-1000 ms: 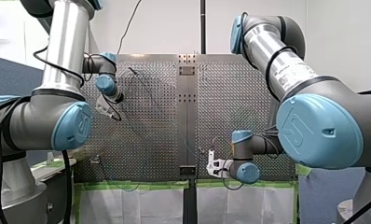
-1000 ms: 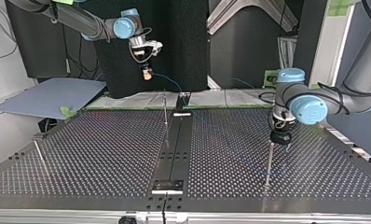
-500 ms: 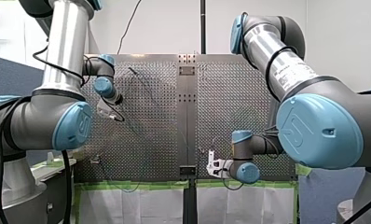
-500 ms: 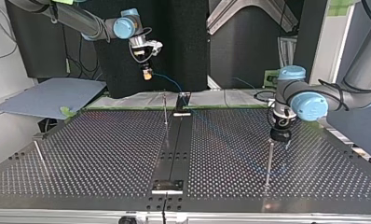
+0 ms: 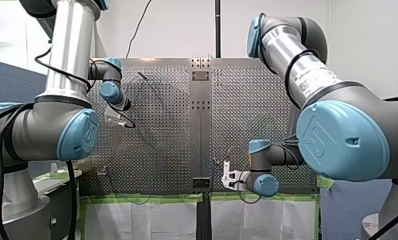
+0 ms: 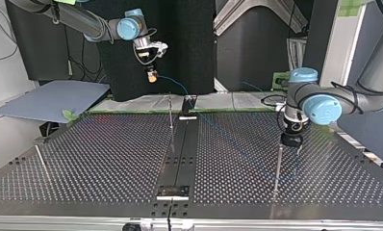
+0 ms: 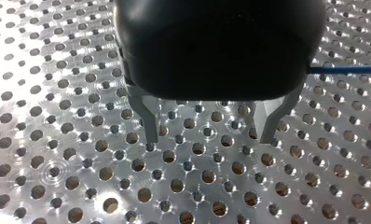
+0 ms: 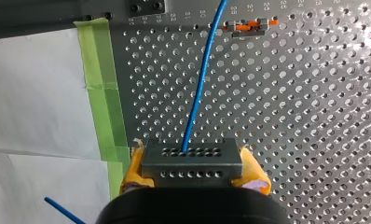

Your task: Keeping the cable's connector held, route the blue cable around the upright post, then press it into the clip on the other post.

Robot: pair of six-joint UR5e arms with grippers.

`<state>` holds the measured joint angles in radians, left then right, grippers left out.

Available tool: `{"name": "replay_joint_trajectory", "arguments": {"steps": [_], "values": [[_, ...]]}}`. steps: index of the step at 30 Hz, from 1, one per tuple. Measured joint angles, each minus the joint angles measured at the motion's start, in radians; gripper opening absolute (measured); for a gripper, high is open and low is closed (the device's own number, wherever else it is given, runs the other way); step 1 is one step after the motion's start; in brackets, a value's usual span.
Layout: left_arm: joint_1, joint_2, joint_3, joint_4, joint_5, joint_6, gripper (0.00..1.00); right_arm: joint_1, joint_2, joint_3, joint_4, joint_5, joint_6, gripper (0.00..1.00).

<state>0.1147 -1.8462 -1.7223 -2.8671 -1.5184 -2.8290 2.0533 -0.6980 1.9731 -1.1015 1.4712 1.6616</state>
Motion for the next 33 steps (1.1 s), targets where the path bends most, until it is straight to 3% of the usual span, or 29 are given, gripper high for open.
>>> {"name": "replay_joint_trajectory", "arguments": {"steps": [9, 18, 26, 33], "values": [[0.000, 0.003, 0.000, -0.016, 0.004, 0.035, 1.00, 0.001, 0.000, 0.000, 0.000, 0.000, 0.000, 0.00], [0.007, 0.021, 0.000, -0.066, -0.020, 0.120, 1.00, 0.002, 0.001, 0.000, 0.000, 0.000, 0.000, 0.00], [0.007, 0.054, 0.000, -0.134, -0.087, 0.199, 1.00, 0.002, 0.001, 0.000, 0.000, 0.000, 0.000, 0.00], [-0.001, 0.070, 0.000, -0.151, -0.142, 0.270, 1.00, 0.003, 0.000, 0.000, 0.000, 0.000, 0.000, 0.00]]}}
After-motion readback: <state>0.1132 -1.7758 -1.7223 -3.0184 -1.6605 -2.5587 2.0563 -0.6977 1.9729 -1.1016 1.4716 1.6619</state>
